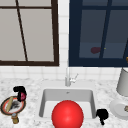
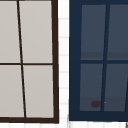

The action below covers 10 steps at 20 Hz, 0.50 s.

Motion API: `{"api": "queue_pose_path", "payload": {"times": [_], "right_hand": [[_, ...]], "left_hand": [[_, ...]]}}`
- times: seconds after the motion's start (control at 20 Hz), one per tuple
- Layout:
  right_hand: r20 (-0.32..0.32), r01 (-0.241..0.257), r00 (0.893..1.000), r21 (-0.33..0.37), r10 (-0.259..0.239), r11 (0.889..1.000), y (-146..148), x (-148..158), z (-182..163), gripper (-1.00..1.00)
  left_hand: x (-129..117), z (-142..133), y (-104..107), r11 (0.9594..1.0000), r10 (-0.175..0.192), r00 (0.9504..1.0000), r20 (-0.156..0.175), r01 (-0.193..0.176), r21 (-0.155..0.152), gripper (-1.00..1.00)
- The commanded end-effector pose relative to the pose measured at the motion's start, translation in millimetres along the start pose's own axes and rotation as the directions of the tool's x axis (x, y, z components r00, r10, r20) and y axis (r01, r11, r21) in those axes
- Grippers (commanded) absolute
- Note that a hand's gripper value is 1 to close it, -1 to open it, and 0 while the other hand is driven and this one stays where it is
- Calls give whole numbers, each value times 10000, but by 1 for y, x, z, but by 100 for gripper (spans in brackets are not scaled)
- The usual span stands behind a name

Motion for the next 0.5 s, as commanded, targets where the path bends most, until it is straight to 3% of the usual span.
{"api": "queue_pose_path", "payload": {"times": [0.0, 0.1, 0.45], "right_hand": [[0, 0, 10000, 0, 0, 10000, 0, 0, 0, 0], [0, 0, 10000, 0, 0, 10000, 0, 0, 0, 0], [0, 0, 10000, 0, 0, 10000, 0, 0, 0, 0]], "left_hand": [[-2, -21, 5, 10000, -6, 9996, -285, 9, 93, 100], [-4, -31, 5, 9998, 28, 9995, -314, -22, 206, 100], [-9, -75, 10, 10000, -2, 9998, -201, 4, 79, 100]]}}
